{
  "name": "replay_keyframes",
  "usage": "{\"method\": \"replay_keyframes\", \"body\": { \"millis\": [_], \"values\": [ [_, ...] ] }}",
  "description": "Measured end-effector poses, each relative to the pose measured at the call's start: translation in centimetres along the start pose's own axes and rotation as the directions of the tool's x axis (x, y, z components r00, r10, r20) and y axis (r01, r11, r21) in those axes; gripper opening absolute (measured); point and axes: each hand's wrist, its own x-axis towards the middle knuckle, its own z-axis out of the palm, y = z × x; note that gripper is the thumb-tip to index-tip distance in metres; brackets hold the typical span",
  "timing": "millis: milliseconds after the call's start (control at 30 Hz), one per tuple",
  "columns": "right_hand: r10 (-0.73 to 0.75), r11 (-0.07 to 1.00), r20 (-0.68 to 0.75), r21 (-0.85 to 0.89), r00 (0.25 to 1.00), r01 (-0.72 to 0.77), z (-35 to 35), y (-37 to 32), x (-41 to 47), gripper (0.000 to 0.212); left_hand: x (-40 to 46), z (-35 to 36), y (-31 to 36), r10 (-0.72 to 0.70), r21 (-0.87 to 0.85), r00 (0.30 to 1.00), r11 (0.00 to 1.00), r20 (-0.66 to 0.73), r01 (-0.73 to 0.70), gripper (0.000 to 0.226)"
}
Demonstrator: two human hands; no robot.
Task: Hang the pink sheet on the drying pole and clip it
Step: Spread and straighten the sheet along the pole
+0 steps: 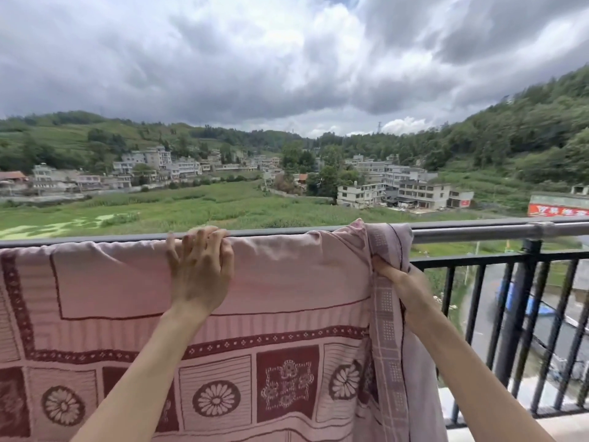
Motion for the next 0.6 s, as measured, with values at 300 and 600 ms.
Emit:
{"method": "replay_keyframes", "body": {
  "millis": [300, 600],
  "values": [
    [0.015, 1.000, 0.093, -0.021, 0.996, -0.013, -2.2, -1.9, 2.7, 0.024, -0.1, 4.0, 13.7, 0.218, -0.016, 0.967, 0.976, 0.136, -0.218, 0.059],
    [0.015, 0.993, 0.030, 0.113, 0.999, -0.018, -15.7, -3.2, 7.0, 0.010, 0.0, 6.0, 15.1, 0.089, 0.131, 0.992, 0.988, -0.088, -0.077, 0.045]
  ]
}}
